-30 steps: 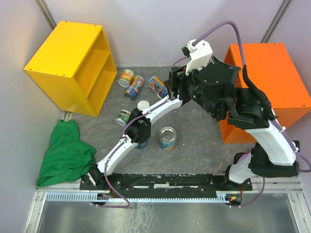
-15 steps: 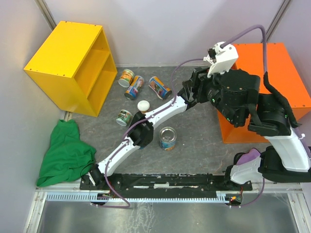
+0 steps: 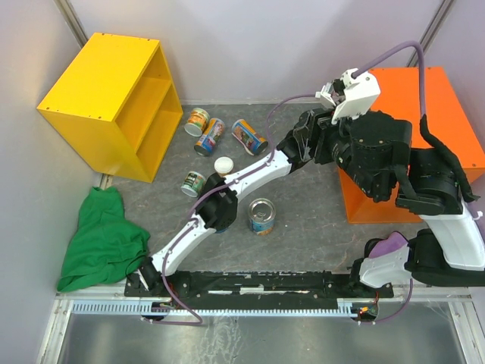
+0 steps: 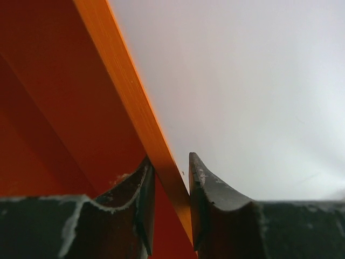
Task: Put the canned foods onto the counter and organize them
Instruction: Adjust the counter at the center of the board.
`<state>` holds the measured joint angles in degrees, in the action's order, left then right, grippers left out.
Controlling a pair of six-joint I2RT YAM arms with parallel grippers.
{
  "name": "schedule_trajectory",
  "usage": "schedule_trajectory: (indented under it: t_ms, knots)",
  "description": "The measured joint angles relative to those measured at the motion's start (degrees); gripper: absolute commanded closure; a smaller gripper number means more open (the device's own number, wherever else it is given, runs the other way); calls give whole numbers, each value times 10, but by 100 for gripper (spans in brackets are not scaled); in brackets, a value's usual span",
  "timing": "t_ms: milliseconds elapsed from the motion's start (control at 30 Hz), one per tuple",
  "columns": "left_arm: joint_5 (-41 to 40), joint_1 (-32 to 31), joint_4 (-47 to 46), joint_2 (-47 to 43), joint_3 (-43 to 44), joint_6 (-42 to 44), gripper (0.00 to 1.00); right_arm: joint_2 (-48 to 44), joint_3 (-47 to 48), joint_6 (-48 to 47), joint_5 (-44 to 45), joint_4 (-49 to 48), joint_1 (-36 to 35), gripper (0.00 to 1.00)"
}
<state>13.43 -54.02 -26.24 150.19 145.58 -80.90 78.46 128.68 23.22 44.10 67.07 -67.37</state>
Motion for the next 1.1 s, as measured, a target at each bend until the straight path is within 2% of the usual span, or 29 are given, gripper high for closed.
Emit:
schedule_trajectory:
  t_ms: [100, 500, 833, 1100]
  knots:
    - [-12, -1, 4, -27, -39, 10, 97, -4, 0, 4, 8, 6, 0, 42]
    - [-79, -5, 21, -210, -288, 76, 97, -50, 0, 24, 38, 9, 0, 44]
    - [-185, -9, 26, -389, -512, 124, 97, -70, -28, 58, 83, 23, 0, 45]
    - [-279, -11, 52, -486, -610, 148, 97, -108, -56, 121, 150, 77, 0, 44]
